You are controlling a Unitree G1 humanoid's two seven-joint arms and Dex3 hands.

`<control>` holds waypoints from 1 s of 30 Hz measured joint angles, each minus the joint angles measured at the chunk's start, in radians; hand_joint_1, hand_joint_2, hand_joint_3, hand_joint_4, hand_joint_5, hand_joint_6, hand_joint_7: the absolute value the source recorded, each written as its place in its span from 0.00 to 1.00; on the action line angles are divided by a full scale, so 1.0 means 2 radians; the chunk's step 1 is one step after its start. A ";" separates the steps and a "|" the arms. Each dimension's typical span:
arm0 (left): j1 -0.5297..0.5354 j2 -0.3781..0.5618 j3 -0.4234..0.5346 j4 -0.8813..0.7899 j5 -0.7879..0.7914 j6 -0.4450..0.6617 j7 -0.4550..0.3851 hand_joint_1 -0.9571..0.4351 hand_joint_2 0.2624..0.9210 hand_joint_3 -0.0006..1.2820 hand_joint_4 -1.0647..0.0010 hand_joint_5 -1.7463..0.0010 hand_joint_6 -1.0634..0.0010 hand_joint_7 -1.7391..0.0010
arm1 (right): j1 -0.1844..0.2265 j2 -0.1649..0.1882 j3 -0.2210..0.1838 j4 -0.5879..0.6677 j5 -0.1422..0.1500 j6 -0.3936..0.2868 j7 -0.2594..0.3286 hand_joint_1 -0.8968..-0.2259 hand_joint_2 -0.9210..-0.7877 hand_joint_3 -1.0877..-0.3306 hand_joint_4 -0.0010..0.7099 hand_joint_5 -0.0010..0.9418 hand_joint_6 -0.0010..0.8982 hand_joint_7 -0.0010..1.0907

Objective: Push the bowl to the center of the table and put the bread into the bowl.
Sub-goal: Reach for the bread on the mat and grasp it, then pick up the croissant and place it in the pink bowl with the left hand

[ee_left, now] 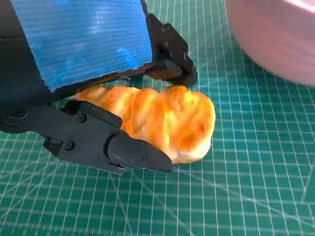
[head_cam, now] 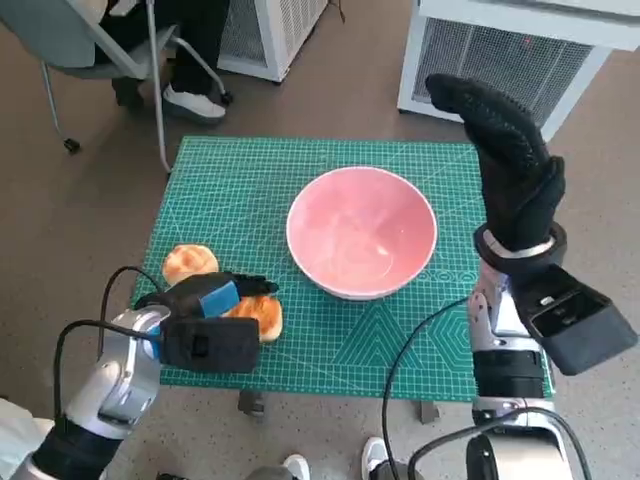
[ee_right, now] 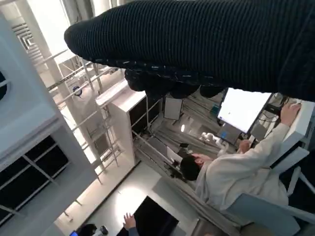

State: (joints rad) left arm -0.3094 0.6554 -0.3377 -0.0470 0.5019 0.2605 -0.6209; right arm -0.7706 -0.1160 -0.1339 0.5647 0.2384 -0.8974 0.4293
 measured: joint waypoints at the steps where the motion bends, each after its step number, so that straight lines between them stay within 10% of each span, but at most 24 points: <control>1: 0.002 0.000 0.003 0.000 -0.002 -0.004 0.001 0.67 0.71 0.34 0.39 0.25 0.47 0.34 | 0.001 0.000 0.000 0.000 -0.001 0.000 0.000 0.52 0.00 0.35 0.30 0.05 0.00 0.53; 16: 0.046 0.008 0.080 -0.068 -0.071 -0.060 0.001 0.69 0.82 0.21 0.31 0.37 0.43 0.27 | 0.002 -0.001 0.000 0.001 -0.002 -0.003 -0.001 0.52 0.00 0.33 0.28 0.06 0.00 0.50; 30: -0.084 -0.025 0.139 -0.138 -0.112 -0.052 0.031 0.69 0.91 0.13 0.31 0.38 0.42 0.29 | 0.002 -0.002 0.001 0.006 -0.001 -0.004 -0.001 0.52 0.00 0.32 0.26 0.07 0.00 0.48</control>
State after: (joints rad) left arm -0.4768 0.6051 -0.0601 -0.3224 0.2772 0.1563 -0.5589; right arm -0.7673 -0.1194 -0.1312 0.5761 0.2370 -0.9052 0.4273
